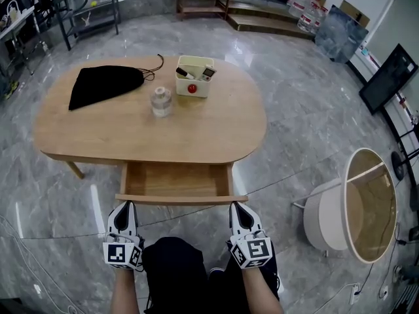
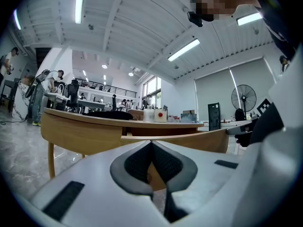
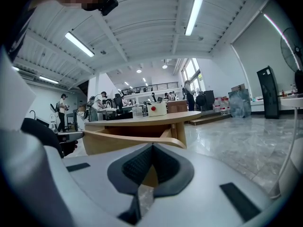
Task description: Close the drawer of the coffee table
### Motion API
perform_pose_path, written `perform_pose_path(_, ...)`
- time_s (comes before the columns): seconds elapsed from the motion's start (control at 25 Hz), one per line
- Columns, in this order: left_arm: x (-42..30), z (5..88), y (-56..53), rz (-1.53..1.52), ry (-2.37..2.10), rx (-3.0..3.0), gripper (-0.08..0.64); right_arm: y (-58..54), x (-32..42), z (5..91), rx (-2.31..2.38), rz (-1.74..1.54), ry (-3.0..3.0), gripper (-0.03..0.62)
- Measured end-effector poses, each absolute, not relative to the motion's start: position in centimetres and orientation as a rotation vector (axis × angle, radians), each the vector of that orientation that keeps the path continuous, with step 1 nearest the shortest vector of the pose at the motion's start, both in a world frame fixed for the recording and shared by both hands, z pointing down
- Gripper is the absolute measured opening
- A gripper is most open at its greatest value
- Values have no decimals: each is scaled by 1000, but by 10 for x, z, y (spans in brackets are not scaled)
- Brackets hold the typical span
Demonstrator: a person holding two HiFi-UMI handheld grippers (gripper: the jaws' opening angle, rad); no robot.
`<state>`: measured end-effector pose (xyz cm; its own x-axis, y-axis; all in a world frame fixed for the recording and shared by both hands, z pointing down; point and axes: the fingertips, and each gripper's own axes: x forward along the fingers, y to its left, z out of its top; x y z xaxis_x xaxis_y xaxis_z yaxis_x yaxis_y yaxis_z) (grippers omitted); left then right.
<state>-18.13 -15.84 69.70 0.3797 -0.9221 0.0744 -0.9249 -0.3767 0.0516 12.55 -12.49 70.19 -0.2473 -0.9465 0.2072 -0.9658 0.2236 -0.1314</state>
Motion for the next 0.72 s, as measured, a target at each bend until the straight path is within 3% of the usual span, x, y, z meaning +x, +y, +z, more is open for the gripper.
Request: perform_pose_path(0.72, -179, 697, -184, 75, -1718, 2515, 25, -148, 127, 703, 1869, 363, -2406, 26)
